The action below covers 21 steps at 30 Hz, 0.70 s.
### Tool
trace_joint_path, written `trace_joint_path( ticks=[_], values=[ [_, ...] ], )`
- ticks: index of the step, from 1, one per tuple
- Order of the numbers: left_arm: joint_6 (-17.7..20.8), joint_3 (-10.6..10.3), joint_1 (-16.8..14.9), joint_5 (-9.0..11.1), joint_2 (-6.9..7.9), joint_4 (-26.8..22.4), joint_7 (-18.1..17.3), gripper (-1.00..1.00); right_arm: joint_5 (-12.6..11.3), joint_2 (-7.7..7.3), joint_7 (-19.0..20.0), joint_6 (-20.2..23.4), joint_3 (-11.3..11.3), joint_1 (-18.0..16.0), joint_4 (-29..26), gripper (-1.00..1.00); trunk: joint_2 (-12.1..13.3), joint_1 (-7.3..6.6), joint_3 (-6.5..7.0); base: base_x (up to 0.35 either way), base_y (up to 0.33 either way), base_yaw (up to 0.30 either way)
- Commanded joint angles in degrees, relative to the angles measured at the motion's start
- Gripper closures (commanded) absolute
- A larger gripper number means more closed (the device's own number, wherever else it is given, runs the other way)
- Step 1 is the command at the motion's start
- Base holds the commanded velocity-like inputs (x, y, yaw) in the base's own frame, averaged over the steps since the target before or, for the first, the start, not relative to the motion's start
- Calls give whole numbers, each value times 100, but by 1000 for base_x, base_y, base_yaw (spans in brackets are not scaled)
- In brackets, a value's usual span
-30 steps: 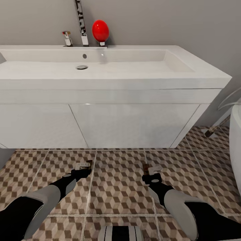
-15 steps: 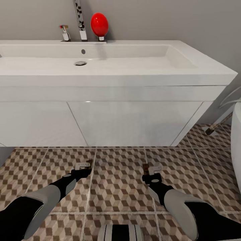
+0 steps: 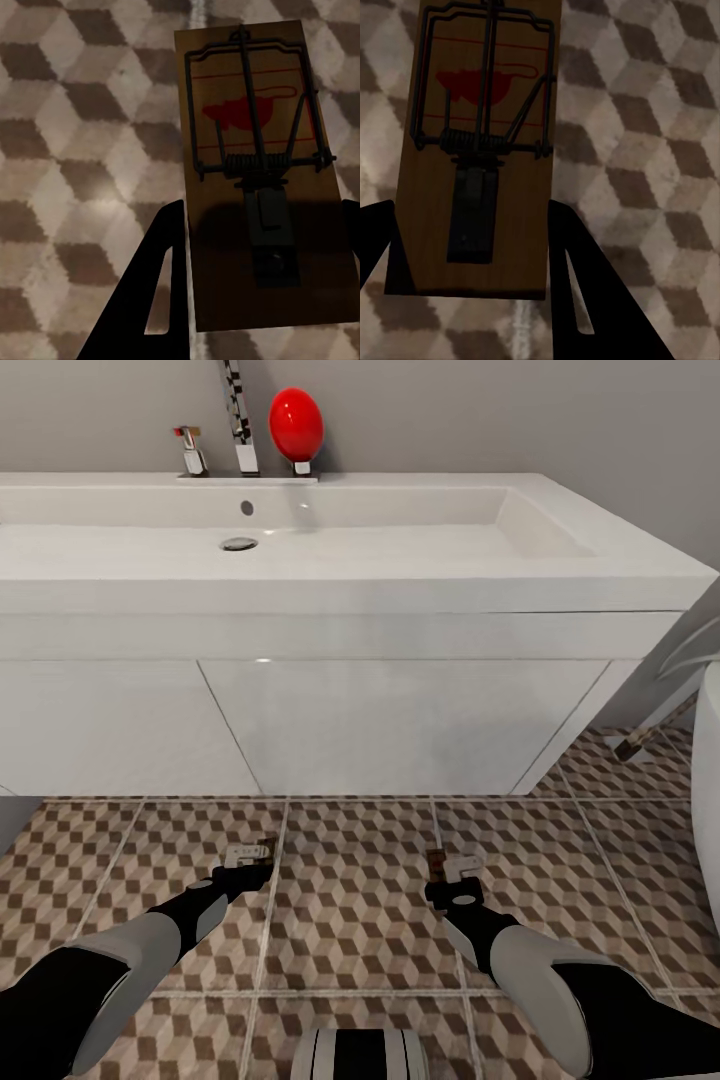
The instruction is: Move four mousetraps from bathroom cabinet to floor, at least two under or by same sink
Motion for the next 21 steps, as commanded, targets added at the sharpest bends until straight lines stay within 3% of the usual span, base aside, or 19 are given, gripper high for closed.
trace_joint_path(
  ticks=[1,10,21],
  values=[
    [-19,-48,-3,51,1,8,-14,100,26,1,-11,-28,-30,-5,13,100,-1,-1,-4,0,0,0],
    [-19,-48,-3,55,1,9,-10,100,28,0,-11,-29,-30,-5,13,100,-1,-1,-5,5,0,0],
    [-25,-48,-3,51,1,10,-6,100,27,0,-10,-29,-30,-5,13,100,-1,-1,-5,95,0,0]
  ],
)
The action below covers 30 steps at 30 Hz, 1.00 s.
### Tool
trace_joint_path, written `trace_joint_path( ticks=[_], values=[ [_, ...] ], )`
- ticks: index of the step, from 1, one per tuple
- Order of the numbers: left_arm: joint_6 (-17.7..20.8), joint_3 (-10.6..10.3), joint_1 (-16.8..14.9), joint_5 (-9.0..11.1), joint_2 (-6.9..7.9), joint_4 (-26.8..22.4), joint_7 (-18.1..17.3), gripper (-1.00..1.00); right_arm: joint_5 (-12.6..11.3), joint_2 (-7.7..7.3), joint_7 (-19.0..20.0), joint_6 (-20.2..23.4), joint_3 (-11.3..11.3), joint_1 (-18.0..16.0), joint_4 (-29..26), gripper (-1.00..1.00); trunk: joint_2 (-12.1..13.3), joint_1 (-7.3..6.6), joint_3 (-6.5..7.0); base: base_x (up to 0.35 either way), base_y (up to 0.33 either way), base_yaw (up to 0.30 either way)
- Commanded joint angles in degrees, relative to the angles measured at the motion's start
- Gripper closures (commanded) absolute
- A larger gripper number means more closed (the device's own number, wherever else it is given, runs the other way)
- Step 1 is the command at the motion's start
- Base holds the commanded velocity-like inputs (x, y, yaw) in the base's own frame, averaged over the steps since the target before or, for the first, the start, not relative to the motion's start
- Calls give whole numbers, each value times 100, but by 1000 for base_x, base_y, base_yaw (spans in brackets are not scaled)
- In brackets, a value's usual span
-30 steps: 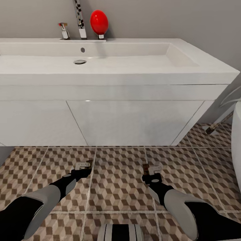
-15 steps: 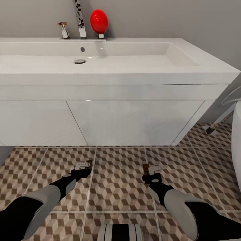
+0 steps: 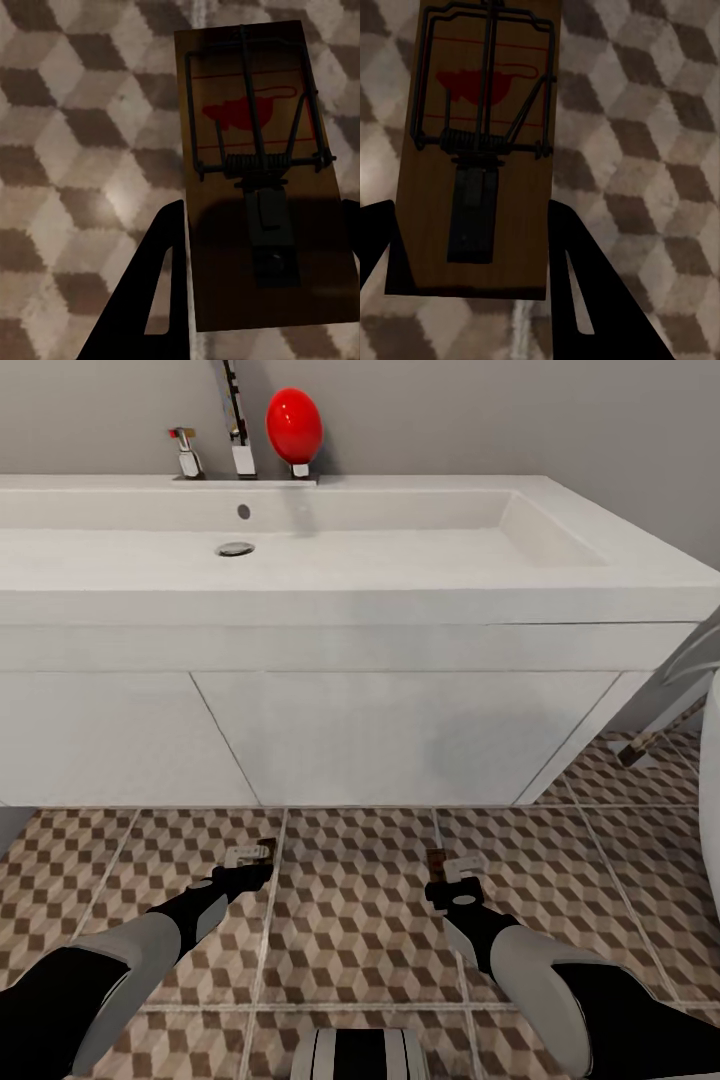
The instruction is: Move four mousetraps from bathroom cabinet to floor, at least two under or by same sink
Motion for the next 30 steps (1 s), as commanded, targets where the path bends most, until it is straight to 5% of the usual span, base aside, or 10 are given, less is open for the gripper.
trace_joint_path(
  ticks=[1,30],
  values=[
    [-20,-48,-3,51,1,7,-14,100,25,1,-11,-28,-30,-5,13,100,-1,-1,-4,15,0,0],
    [-23,-48,-3,43,15,7,-14,100,26,-4,5,-27,-30,-5,13,100,-1,-1,-4,48,0,0]
  ],
)
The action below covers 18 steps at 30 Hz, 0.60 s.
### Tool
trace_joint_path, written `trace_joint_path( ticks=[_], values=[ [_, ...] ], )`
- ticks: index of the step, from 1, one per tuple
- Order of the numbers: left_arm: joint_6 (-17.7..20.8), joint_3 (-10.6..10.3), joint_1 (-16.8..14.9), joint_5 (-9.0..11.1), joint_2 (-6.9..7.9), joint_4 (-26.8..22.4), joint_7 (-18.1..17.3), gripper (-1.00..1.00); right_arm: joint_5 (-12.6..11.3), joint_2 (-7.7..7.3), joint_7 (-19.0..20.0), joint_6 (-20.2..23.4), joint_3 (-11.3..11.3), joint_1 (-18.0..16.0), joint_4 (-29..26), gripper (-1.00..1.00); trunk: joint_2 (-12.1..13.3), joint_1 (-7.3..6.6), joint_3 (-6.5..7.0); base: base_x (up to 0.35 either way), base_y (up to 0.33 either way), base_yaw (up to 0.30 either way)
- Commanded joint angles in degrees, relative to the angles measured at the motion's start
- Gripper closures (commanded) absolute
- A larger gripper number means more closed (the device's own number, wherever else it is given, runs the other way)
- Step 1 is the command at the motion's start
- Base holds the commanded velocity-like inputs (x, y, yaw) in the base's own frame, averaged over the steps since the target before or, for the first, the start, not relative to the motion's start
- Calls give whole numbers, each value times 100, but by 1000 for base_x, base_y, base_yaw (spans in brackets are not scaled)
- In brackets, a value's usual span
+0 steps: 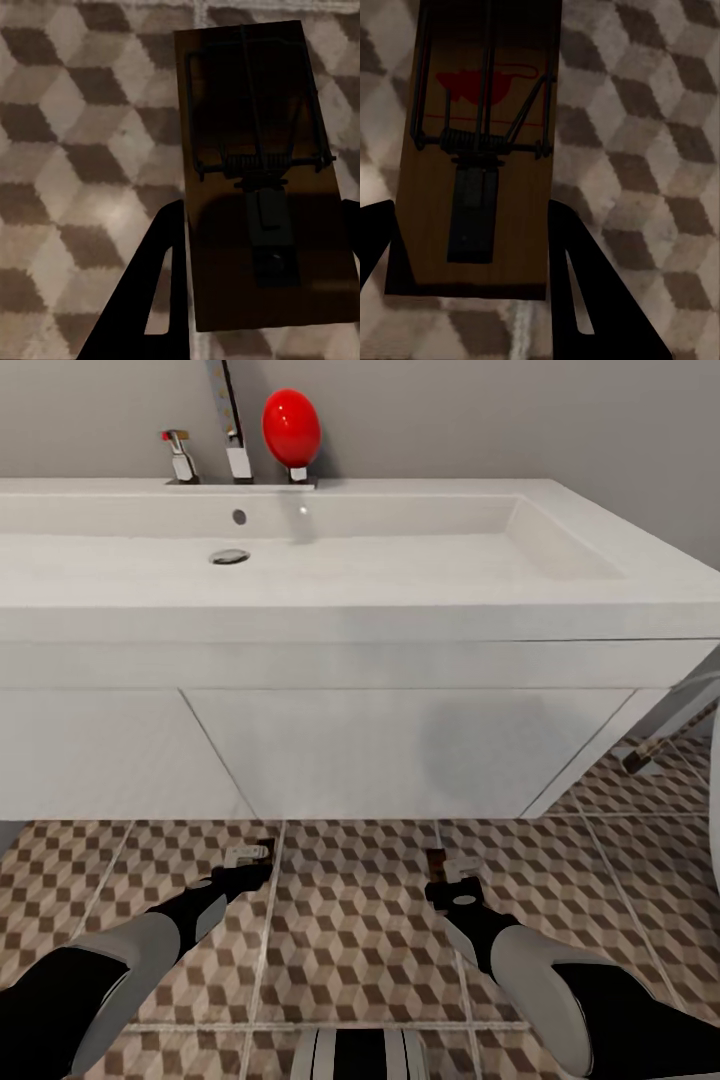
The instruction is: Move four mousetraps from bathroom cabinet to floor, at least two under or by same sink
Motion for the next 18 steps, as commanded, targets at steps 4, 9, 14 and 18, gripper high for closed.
trace_joint_path(
  ticks=[4,9,14,18],
  values=[
    [-19,-48,-3,50,0,7,-14,100,26,-2,-11,-24,-30,-5,13,100,-1,0,-4,46,0,0],
    [-19,-49,-3,50,-4,7,-14,100,26,-2,-11,-28,-30,-5,13,100,-1,0,-4,12,0,0],
    [-19,-48,-3,54,-4,7,-14,100,26,-3,-17,-26,-30,-5,13,100,-1,0,-4,2,0,0],
    [-19,-48,-3,54,-5,7,-14,100,23,-3,-19,-27,-30,-5,13,100,-1,0,-4,0,0,0]
  ],
)
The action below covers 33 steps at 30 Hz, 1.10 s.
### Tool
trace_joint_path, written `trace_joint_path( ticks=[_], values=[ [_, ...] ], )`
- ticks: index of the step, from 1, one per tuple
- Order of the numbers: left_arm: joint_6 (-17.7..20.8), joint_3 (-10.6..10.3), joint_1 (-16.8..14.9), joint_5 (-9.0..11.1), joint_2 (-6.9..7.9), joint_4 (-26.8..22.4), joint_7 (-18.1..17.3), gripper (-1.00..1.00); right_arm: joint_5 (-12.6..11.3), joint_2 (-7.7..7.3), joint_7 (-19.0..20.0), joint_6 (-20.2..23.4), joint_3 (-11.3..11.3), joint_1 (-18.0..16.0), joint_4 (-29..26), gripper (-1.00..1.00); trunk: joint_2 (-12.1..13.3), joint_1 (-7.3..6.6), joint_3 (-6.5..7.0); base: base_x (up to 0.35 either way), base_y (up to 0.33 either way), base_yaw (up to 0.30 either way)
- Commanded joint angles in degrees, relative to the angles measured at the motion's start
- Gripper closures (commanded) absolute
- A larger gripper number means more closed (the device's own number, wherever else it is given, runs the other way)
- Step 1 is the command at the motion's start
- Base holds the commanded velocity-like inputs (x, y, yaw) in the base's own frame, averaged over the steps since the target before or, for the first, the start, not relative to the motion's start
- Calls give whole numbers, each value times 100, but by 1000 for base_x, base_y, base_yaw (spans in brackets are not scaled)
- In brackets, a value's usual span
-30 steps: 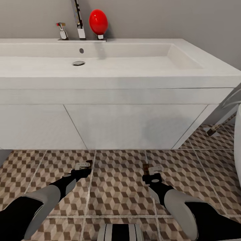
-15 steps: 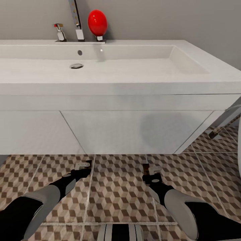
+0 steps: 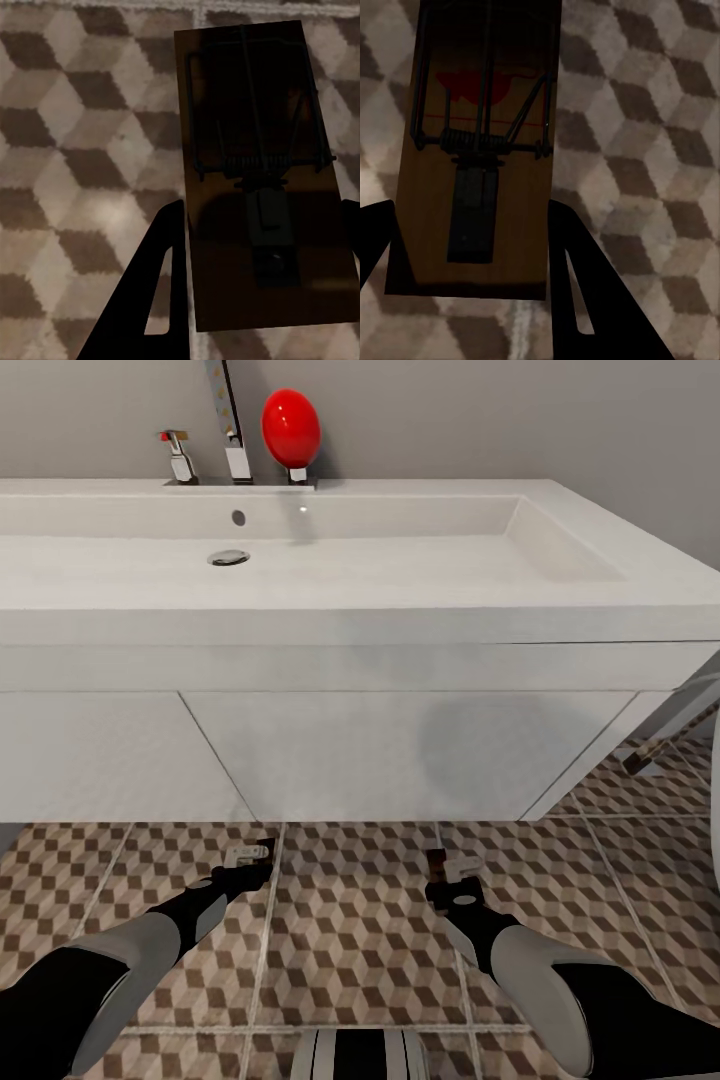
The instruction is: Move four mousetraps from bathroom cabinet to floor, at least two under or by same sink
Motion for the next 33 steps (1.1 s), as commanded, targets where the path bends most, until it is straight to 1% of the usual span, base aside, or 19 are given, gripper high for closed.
trace_joint_path(
  ticks=[1,33],
  values=[
    [-19,-50,-3,51,1,7,-14,100,26,1,-13,-28,-30,-5,13,100,-1,-1,-4,0,0,0],
    [-19,-54,-3,53,1,7,-14,100,28,1,-31,-41,-30,-5,1,100,-1,-1,-4,0,0,0]
  ],
)
